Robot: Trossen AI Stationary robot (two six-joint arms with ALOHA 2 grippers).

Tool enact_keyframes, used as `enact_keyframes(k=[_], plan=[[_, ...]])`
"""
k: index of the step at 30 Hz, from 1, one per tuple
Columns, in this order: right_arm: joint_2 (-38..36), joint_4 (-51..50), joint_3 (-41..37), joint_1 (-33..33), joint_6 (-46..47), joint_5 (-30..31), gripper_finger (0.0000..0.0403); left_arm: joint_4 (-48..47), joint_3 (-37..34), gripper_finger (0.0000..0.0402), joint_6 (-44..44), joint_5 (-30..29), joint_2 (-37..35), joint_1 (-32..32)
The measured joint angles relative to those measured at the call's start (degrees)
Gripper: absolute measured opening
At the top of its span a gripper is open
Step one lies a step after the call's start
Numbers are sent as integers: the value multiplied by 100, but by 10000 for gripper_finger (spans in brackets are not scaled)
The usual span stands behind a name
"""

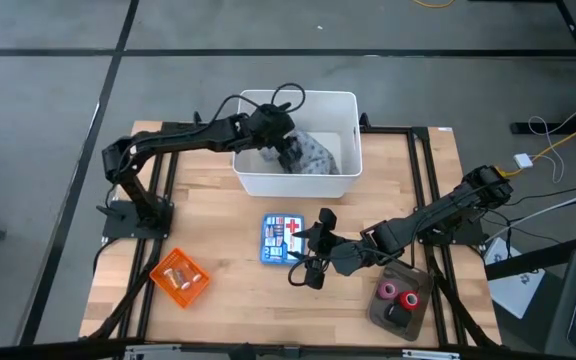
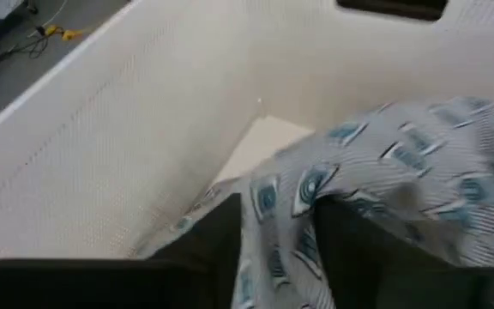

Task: Pick & place medical supplies in basket/bin
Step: Put the gray patient gown into the white bin, then return to Home Position

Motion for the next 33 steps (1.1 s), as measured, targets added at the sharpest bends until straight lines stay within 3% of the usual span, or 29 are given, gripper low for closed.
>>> enact_keyframes(k=[8, 14, 18, 22, 27, 33], plan=[[0, 0, 0, -1, 0, 1, 219, 69, 2, 223, -28, 3, -536, -43], [0, -2, 0, -2, -2, 1, 219, 51, 2, 231, 118, 244, -1472, -265], [0, -1, 0, -1, -4, 1, 220, -212, 2, 223, 78, 818, -2333, -567], [0, -2, 0, -2, -17, 1, 219, -1060, 3, 214, -143, 1207, -3150, -1113], [1, 24, 0, -7, -11, 26, 219, -2081, 2, 206, -431, 1210, -3896, -2133], [2, 246, 0, -4, -8, -197, 219, -2263, 0, 199, -717, 1208, -4393, -3381]])
